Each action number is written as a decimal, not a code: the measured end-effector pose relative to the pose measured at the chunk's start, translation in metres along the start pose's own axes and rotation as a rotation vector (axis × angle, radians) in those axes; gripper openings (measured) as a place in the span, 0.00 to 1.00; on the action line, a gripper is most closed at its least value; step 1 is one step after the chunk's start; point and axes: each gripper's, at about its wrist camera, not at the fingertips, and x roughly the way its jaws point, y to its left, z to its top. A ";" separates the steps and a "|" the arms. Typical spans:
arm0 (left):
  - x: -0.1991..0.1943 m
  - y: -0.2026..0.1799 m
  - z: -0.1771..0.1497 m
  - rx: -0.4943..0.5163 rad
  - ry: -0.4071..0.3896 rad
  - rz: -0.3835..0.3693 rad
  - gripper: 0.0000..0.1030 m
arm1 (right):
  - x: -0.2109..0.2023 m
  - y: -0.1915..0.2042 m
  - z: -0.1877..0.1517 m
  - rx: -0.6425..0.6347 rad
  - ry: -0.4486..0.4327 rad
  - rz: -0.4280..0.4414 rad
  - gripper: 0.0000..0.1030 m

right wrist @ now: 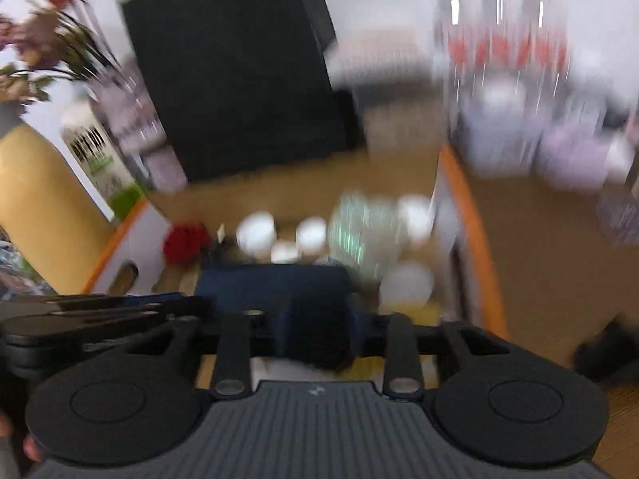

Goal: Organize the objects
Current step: 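Carry the dark blue case into the box with the left tool and release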

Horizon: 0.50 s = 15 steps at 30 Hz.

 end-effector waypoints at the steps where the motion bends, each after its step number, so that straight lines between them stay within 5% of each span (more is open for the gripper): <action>1: -0.004 0.000 -0.001 0.005 -0.014 -0.022 0.21 | -0.002 -0.001 -0.002 -0.001 -0.019 -0.002 0.37; 6: -0.051 0.010 0.003 -0.031 -0.110 -0.059 0.47 | -0.045 0.004 0.009 -0.048 -0.135 -0.054 0.78; 9: -0.083 0.009 0.004 -0.025 -0.155 -0.043 0.56 | -0.077 0.012 0.019 -0.075 -0.190 -0.060 0.83; 12: -0.118 0.000 -0.010 0.047 -0.200 -0.006 0.80 | -0.102 0.021 0.012 -0.101 -0.238 -0.068 0.95; 15: -0.145 -0.008 -0.034 0.115 -0.227 0.130 0.80 | -0.123 0.029 -0.007 -0.136 -0.239 -0.112 0.95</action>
